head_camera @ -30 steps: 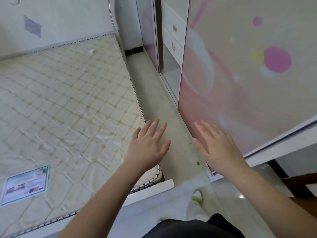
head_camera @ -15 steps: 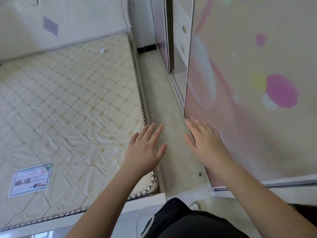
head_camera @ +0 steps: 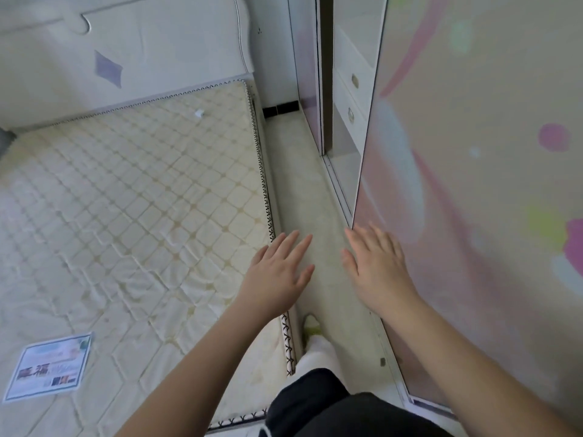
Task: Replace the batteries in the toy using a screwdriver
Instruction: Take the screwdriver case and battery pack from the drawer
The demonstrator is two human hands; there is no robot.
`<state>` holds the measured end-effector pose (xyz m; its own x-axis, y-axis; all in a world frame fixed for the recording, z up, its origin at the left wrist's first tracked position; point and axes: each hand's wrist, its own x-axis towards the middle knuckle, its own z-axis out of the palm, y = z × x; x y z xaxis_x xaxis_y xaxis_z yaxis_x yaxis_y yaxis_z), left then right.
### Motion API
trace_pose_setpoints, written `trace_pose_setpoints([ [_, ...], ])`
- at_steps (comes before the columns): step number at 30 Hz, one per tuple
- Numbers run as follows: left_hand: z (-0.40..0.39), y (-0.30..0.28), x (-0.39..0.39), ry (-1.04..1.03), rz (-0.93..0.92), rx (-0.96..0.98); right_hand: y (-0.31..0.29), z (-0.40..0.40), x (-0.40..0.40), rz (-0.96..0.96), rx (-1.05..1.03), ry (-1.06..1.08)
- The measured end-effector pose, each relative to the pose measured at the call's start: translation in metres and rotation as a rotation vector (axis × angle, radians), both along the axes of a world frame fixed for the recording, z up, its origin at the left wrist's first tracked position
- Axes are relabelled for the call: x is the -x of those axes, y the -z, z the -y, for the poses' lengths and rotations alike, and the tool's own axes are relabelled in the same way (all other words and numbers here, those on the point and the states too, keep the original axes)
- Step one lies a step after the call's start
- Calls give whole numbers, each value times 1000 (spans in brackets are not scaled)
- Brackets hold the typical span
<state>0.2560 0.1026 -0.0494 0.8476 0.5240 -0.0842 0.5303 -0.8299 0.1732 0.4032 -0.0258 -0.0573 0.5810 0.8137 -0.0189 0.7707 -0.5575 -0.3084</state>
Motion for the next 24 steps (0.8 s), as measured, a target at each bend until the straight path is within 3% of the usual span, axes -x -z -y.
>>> trace_pose_setpoints([
  [13,-225,16,-62,118,58,120,-1,-200,-85,41,103,-114],
  [24,-334,22,-161,102,63,65,0,-318,-183,84,145,-140],
])
